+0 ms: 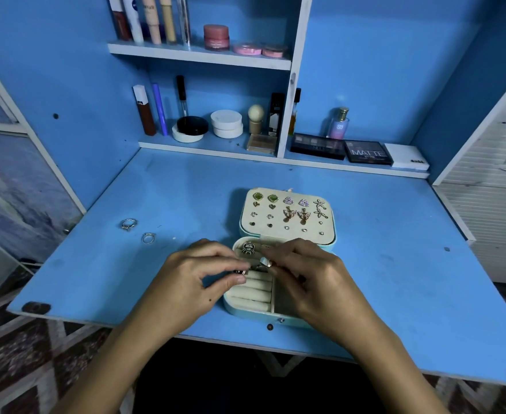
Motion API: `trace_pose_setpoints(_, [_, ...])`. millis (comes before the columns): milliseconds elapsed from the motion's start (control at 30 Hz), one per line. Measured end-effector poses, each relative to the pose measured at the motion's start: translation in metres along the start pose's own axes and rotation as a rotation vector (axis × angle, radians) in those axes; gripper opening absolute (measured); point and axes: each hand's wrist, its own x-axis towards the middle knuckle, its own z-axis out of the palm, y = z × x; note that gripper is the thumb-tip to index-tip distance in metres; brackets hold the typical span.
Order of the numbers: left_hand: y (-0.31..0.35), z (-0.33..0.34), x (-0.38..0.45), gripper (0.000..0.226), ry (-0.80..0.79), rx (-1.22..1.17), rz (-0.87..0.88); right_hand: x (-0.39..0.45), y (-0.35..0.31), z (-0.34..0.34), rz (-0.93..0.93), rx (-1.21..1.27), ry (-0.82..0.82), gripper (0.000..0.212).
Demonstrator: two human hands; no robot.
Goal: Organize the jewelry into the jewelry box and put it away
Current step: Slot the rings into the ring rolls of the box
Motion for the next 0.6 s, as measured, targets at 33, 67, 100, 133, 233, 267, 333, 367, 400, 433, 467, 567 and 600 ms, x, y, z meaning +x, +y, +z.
trace_pose_setpoints(33, [-0.0001, 0.0000, 0.0002, 0.021, -0.006, 0.012, 0.006, -0.0004, 0.0007, 0.0004, -0.005, -0.013, -0.002, 0.028])
trace_pose_setpoints(67, [-0.0004, -0.0003, 0.0005, 0.022, -0.012, 0.018, 0.004, -0.0009, 0.0011, 0.0003, -0.006, -0.014, -0.001, 0.028])
trace_pose_setpoints(100, [-0.0008, -0.0008, 0.0007, 0.023, -0.016, 0.019, -0.006, -0.0014, 0.0013, 0.0000, -0.002, -0.011, 0.001, 0.028])
trace_pose_setpoints(133, [-0.0010, -0.0015, 0.0008, 0.023, -0.019, 0.018, -0.019, -0.0017, 0.0015, -0.0004, -0.001, -0.006, -0.002, 0.026])
trace_pose_setpoints(233, [-0.0014, -0.0026, 0.0005, 0.022, -0.022, 0.014, -0.043, -0.0016, 0.0026, 0.0007, -0.034, 0.011, -0.029, 0.023])
trace_pose_setpoints(267, [-0.0015, -0.0025, 0.0006, 0.021, -0.026, 0.009, -0.048, -0.0013, 0.0029, 0.0015, -0.040, 0.019, -0.035, 0.022])
trace_pose_setpoints(333, [-0.0021, -0.0020, 0.0008, 0.019, -0.031, 0.003, -0.060, -0.0011, 0.0031, 0.0025, -0.034, 0.029, -0.029, 0.023])
trace_pose_setpoints(367, [-0.0022, -0.0020, 0.0010, 0.018, -0.033, 0.004, -0.066, -0.0012, 0.0031, 0.0028, -0.030, 0.029, -0.027, 0.023])
trace_pose_setpoints(400, [-0.0022, -0.0022, 0.0013, 0.018, -0.034, 0.007, -0.071, -0.0013, 0.0030, 0.0033, -0.028, 0.025, -0.028, 0.024])
trace_pose_setpoints(433, [-0.0020, -0.0026, 0.0016, 0.019, -0.037, 0.011, -0.075, -0.0015, 0.0033, 0.0038, -0.027, 0.018, -0.034, 0.024])
trace_pose_setpoints(467, [-0.0015, -0.0030, 0.0022, 0.020, -0.040, 0.017, -0.078, -0.0015, 0.0037, 0.0041, -0.026, 0.007, -0.040, 0.025])
trace_pose_setpoints(567, [0.0001, -0.0041, 0.0028, 0.021, -0.061, 0.028, -0.086, -0.0011, 0.0050, 0.0055, -0.028, -0.024, -0.049, 0.025])
trace_pose_setpoints(600, [0.0005, -0.0046, 0.0028, 0.021, -0.073, 0.029, -0.086, -0.0009, 0.0048, 0.0058, -0.036, -0.030, -0.048, 0.024])
